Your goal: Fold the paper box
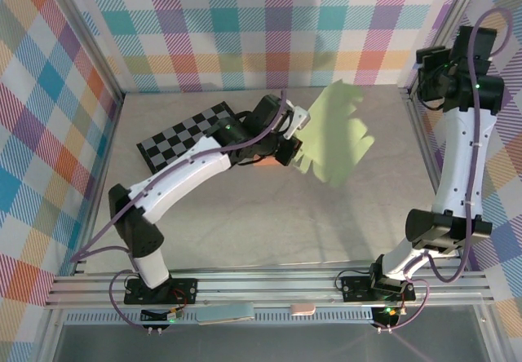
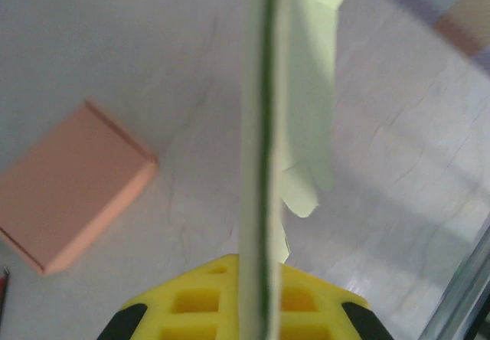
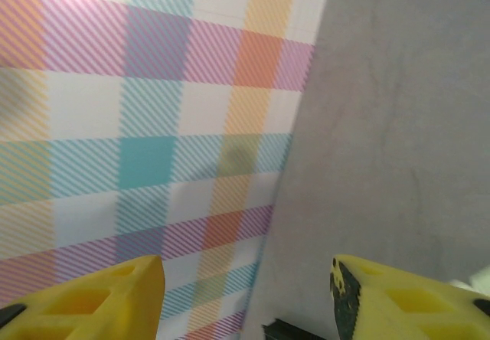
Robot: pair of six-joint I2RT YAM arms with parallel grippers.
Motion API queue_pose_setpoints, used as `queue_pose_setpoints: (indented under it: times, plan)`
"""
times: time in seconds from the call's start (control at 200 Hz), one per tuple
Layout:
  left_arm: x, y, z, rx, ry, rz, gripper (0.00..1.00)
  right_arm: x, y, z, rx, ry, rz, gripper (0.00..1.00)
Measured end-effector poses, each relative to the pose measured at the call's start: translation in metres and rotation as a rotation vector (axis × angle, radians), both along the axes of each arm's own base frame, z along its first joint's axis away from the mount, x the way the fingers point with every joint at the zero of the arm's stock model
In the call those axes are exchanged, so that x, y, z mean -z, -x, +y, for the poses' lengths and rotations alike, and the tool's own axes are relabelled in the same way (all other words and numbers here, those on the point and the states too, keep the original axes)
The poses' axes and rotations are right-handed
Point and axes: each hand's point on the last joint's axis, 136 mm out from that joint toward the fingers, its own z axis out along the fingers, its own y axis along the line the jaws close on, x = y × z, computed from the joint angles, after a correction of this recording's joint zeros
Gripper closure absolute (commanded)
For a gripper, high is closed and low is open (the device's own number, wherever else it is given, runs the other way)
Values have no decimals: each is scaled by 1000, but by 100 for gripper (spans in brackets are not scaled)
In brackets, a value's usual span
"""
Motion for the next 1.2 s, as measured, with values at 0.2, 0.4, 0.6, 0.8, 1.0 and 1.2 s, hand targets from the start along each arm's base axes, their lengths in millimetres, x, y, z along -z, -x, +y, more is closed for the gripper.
queue_pose_setpoints:
  times: [0.2,0.4,0.6,0.8,1.0,1.2]
  plan:
    - [85,0,14,-4,-176,168,100,77,16,56,-145,-51,192,42]
    - [111,-3,18,12,-253,177,100,130,50,133,-336,-142,287,41]
    - [110,-9,19,22,-270,132,100,145,63,189,-467,-234,310,40]
    - [110,-11,18,37,-288,104,100,158,57,212,-509,-290,357,45]
    - [110,-9,15,66,-321,64,100,180,47,231,-537,-285,441,57]
    - [116,-5,11,93,-368,32,100,194,54,239,-552,-270,503,82]
